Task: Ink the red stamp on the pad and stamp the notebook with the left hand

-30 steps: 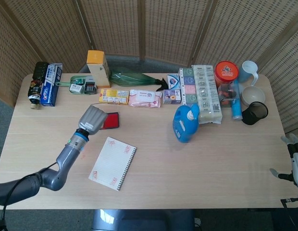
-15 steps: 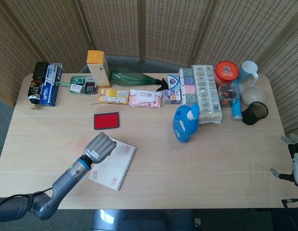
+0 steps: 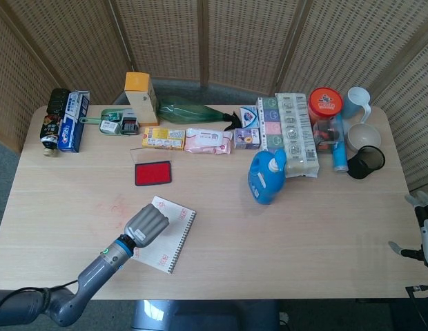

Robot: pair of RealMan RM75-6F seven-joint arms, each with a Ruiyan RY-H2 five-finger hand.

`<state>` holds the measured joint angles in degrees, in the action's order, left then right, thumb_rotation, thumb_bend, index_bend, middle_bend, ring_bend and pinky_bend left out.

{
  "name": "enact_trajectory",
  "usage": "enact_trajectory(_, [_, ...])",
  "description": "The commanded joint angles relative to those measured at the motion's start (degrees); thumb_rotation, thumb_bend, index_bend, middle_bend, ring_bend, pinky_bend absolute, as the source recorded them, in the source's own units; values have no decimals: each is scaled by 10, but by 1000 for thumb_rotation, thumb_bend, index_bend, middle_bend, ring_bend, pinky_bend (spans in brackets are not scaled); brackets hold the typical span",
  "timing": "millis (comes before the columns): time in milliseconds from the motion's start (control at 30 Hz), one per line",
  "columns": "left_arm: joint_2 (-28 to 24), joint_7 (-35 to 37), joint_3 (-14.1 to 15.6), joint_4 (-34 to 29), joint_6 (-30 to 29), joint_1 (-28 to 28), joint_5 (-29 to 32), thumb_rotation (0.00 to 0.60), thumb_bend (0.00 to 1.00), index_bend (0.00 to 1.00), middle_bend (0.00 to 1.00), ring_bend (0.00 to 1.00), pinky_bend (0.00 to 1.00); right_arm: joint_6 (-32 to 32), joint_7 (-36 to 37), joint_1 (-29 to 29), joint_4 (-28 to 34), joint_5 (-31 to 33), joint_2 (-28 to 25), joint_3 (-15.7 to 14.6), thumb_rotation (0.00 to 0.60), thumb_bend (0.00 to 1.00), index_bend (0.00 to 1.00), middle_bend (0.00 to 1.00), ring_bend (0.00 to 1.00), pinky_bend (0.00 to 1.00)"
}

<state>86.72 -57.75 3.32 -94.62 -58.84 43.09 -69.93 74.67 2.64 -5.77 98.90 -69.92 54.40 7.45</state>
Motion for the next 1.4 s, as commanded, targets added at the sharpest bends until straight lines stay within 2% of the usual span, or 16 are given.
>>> enact_trajectory(33, [6, -5, 0, 6, 2, 1, 2, 600, 341, 654, 1000, 1000, 1000, 0, 1, 0, 0, 0, -1, 0, 600, 0, 96, 4, 0, 0])
enact_trajectory(667, [54, -38, 1, 53, 18, 7, 25, 600, 342, 654, 1000, 1000, 1000, 1, 15, 2, 2, -4, -7, 1, 600, 0, 96, 4, 0, 0])
enact_trajectory(1400, [79, -19, 6, 83, 23, 4, 26, 600, 342, 654, 1000, 1000, 1000, 2, 19, 3, 2, -5, -9, 0, 600, 0, 96, 4, 0, 0])
